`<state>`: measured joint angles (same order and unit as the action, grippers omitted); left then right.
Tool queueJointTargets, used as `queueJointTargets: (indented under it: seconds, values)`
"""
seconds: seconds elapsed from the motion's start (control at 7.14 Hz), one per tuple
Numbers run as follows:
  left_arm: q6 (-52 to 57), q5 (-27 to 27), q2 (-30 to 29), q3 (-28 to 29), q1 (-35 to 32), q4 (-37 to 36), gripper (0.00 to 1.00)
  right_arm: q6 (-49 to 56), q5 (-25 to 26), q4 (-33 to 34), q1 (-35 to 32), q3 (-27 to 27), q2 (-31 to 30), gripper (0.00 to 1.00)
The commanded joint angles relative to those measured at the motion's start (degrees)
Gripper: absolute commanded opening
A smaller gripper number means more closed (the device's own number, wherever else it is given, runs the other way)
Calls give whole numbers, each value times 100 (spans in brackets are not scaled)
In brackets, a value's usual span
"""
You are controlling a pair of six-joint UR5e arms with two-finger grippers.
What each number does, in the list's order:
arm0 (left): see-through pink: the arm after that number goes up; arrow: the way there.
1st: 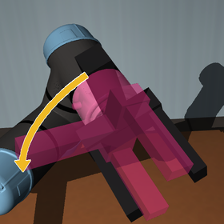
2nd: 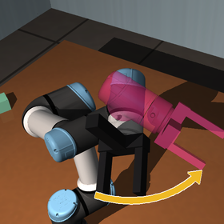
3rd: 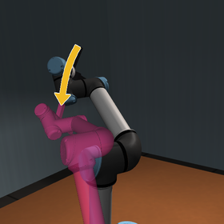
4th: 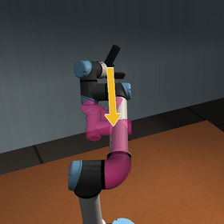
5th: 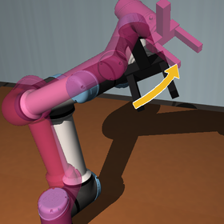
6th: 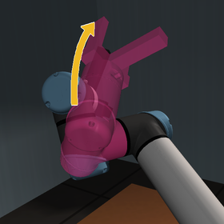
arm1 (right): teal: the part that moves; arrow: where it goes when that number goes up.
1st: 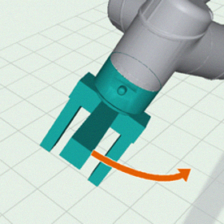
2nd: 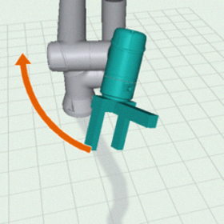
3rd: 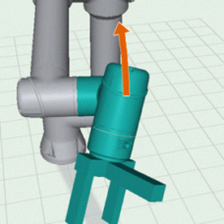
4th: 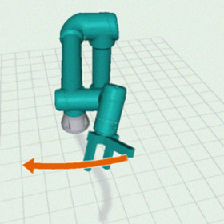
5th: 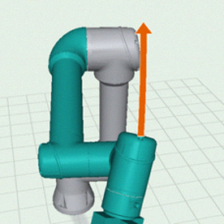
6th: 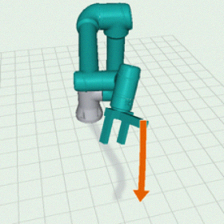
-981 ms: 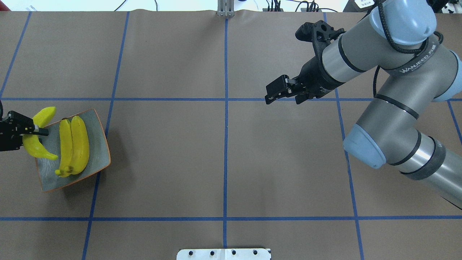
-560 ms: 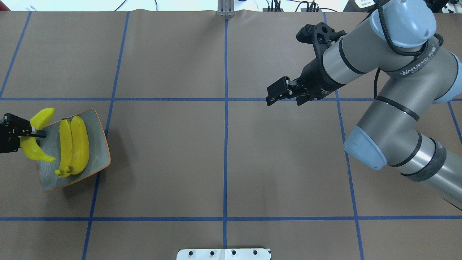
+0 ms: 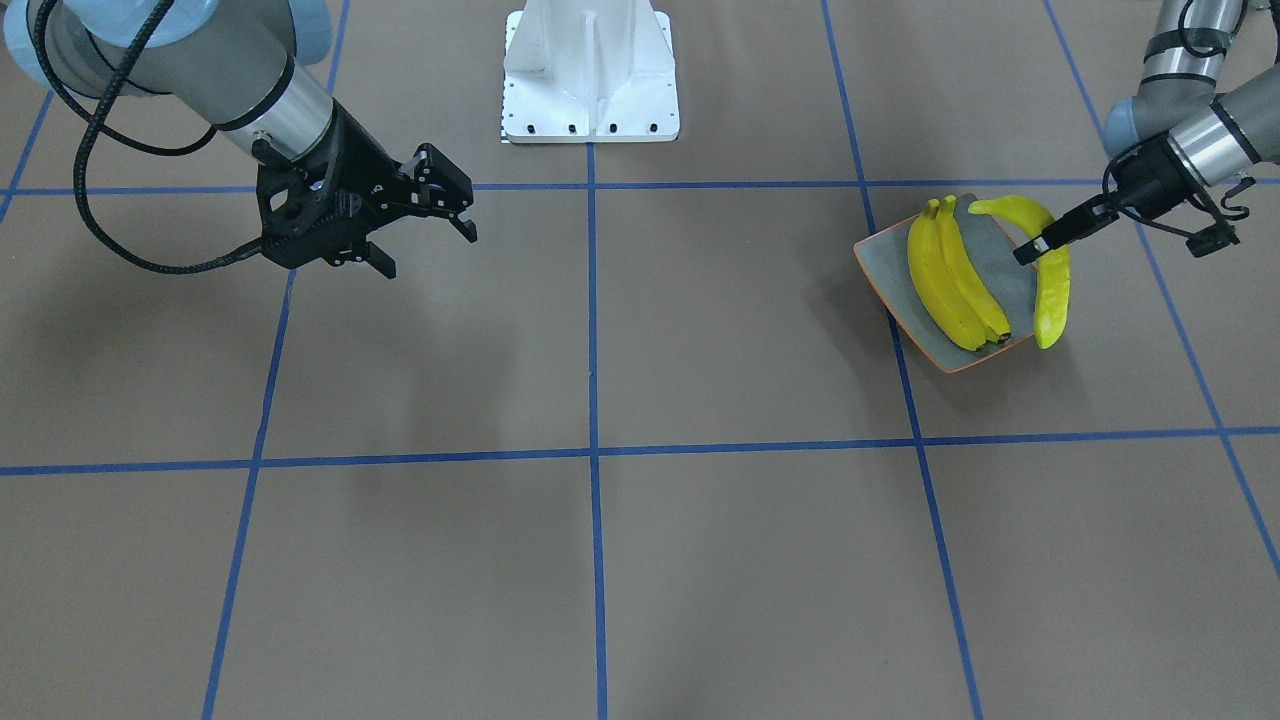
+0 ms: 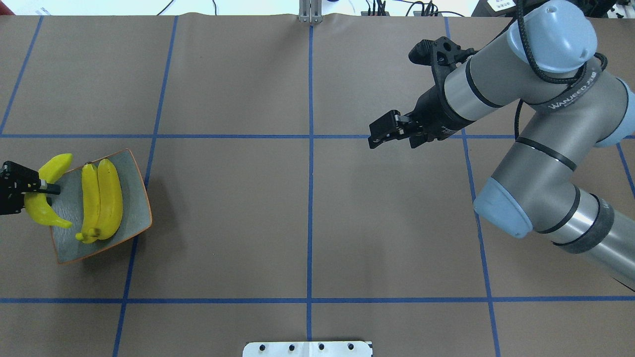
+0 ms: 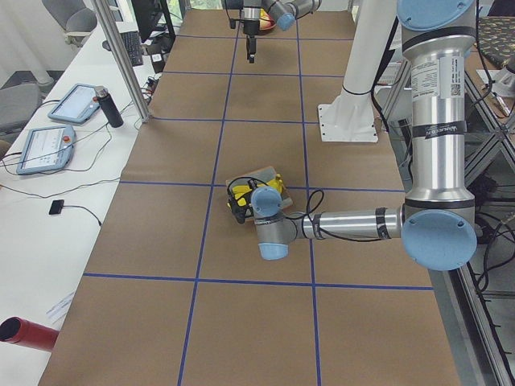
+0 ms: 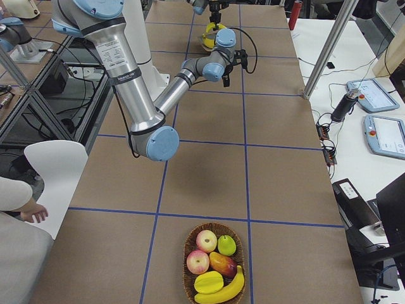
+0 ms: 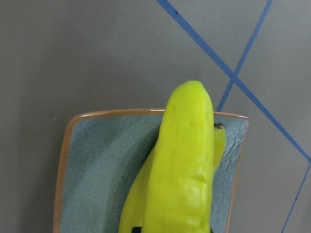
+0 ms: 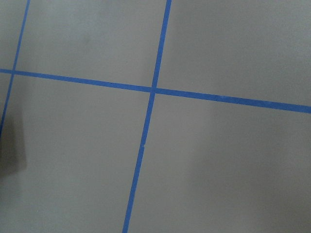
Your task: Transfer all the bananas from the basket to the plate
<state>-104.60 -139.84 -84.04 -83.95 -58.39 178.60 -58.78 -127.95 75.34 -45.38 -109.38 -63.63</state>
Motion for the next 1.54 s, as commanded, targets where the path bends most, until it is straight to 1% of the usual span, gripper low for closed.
queueJointTargets:
  seconds: [0.0,0.14,0.28,0.42,1.12,1.26,1.4]
  values:
    - [10,-8,19,1,21,122,30,7,16,-1,12,4,-9,100]
    - [10,-8,19,-16,21,123,34,7,16,-1,12,4,-9,100]
    - [27,1,11,-16,47,140,81,7,16,-1,12,13,-17,100]
    - [27,1,11,-34,47,158,100,16,16,-10,12,13,-26,100]
    - [27,10,-68,-34,47,149,100,60,16,-10,3,30,-35,100]
    - [27,1,-77,-60,47,149,100,77,7,-10,-6,30,-26,100]
    - [19,-16,-86,-208,38,140,100,104,-2,-2,-84,30,-35,100]
